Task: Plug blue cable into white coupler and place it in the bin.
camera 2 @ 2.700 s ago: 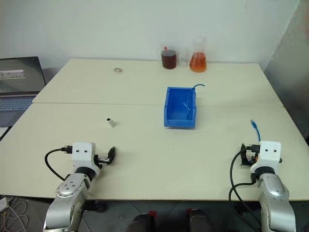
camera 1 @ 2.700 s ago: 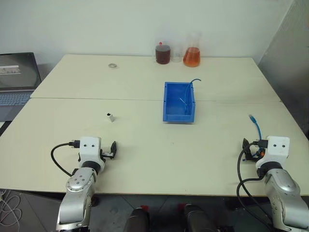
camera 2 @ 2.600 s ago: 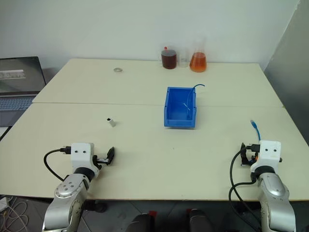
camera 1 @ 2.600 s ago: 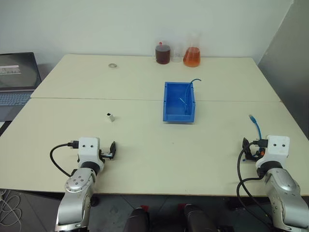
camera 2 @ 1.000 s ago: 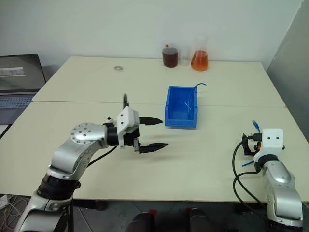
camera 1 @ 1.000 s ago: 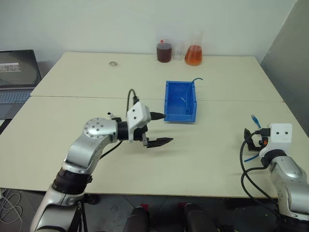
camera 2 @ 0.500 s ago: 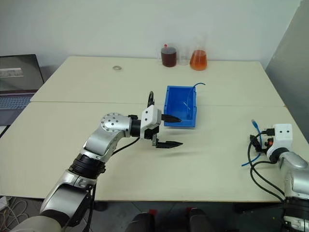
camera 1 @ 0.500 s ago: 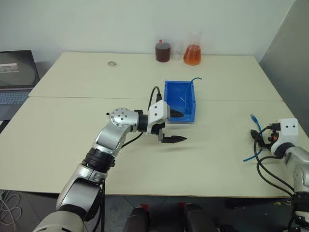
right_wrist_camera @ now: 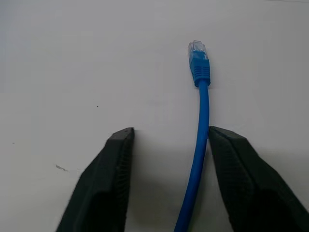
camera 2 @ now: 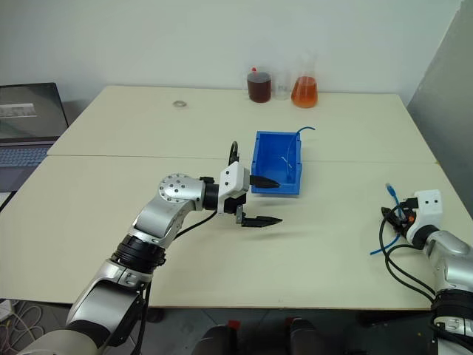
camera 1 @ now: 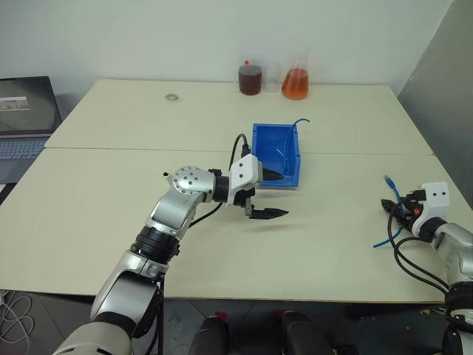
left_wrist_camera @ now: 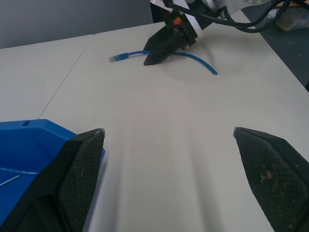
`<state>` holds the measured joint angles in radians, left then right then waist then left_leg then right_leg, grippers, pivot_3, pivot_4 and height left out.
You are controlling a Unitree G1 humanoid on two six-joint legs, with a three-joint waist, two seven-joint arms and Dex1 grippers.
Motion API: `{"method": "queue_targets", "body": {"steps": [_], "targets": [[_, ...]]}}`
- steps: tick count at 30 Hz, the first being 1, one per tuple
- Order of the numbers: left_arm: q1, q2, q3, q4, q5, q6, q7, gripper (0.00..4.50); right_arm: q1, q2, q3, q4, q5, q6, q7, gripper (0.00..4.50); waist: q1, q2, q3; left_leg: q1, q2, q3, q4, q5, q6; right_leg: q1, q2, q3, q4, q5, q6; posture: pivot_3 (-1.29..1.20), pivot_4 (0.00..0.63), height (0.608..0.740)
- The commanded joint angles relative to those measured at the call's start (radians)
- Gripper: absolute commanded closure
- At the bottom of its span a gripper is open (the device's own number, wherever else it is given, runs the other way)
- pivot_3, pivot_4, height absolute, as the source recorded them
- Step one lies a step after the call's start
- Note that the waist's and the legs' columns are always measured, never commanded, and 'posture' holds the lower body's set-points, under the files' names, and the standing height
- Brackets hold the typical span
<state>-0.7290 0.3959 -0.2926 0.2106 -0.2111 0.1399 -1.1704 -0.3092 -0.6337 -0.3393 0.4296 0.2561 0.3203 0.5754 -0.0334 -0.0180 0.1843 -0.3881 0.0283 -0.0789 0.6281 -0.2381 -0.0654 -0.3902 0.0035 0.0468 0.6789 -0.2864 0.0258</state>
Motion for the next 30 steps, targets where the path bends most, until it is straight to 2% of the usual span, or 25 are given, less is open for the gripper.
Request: {"method": "queue_targets", "body": {"steps": [1, 5, 7, 10, 15, 17, 20, 24, 30], "targets": [[-0.005, 0.009, 0.018, -0.036, -0.002, -0.004, -0.004, 0.00, -0.014, -0.017, -0.007, 0.022, -0.013, -0.034, -0.019, 3.02, 0.000, 0.000, 0.000, 0.000, 0.000, 0.000, 0.000, 0.000, 0.000, 0.000, 0.000, 0.000, 0.000, 0.000, 0.000, 0.00, 0.150, 0.740], [-0.009, 0.012, 0.021, -0.032, -0.002, -0.005, -0.003, 0.00, -0.022, -0.027, -0.005, 0.038, -0.016, -0.051, -0.026, 4.07, 0.000, 0.000, 0.000, 0.000, 0.000, 0.000, 0.000, 0.000, 0.000, 0.000, 0.000, 0.000, 0.000, 0.000, 0.000, 0.00, 0.150, 0.740], [-0.008, 0.014, 0.023, -0.032, -0.002, -0.005, -0.003, 0.00, -0.023, -0.038, -0.005, 0.034, -0.017, -0.052, -0.024, 4.42, 0.000, 0.000, 0.000, 0.000, 0.000, 0.000, 0.000, 0.000, 0.000, 0.000, 0.000, 0.000, 0.000, 0.000, 0.000, 0.00, 0.150, 0.740], [0.004, 0.024, 0.026, -0.039, -0.003, -0.009, -0.005, 0.00, -0.009, -0.069, 0.003, -0.022, -0.012, -0.023, 0.009, 4.42, 0.000, 0.000, 0.000, 0.000, 0.000, 0.000, 0.000, 0.000, 0.000, 0.000, 0.000, 0.000, 0.000, 0.000, 0.000, 0.00, 0.150, 0.740], [0.096, 0.068, 0.099, -0.117, -0.032, 0.005, 0.049, 0.00, 0.066, -0.164, 0.081, -0.285, 0.040, 0.053, 0.205, 4.42, -0.010, 0.003, 0.001, 0.001, 0.000, 0.000, 0.000, 0.000, 0.000, 0.000, 0.000, 0.001, 0.001, 0.000, 0.000, 0.00, 0.150, 0.740], [0.194, 0.107, 0.139, -0.178, -0.034, 0.008, 0.078, 0.00, 0.086, -0.198, 0.122, -0.385, 0.079, 0.088, 0.302, 4.42, -0.017, 0.003, 0.001, 0.002, 0.001, 0.000, 0.000, 0.000, 0.000, 0.000, 0.001, 0.000, 0.001, 0.000, 0.001, 0.00, 0.150, 0.740], [0.446, 0.149, 0.234, -0.371, -0.064, 0.087, 0.180, 0.00, 0.054, -0.199, 0.262, -0.498, 0.082, 0.116, 0.405, 4.42, -0.034, 0.003, 0.002, 0.005, 0.002, 0.000, -0.001, 0.000, 0.001, 0.002, 0.001, 0.002, 0.001, -0.001, 0.001, 0.00, 0.150, 0.740], [0.748, 0.100, 0.327, -0.602, -0.053, 0.153, 0.379, 0.00, -0.091, -0.077, 0.436, -0.577, 0.112, 0.212, 0.439, 4.42, -0.038, 0.001, 0.004, 0.004, 0.003, -0.001, 0.000, 0.000, 0.001, 0.001, 0.001, 0.001, 0.001, -0.001, 0.000, 0.00, 0.150, 0.740], [1.023, -0.025, 0.445, -0.722, -0.015, 0.141, 0.624, 0.00, -0.287, 0.183, 0.603, -0.442, 0.034, 0.183, 0.377, 4.42, 0.000, -0.001, 0.004, 0.004, 0.001, -0.003, 0.001, 0.000, 0.000, 0.002, -0.001, -0.002, 0.001, -0.001, 0.001, 0.00, 0.150, 0.740]]}}
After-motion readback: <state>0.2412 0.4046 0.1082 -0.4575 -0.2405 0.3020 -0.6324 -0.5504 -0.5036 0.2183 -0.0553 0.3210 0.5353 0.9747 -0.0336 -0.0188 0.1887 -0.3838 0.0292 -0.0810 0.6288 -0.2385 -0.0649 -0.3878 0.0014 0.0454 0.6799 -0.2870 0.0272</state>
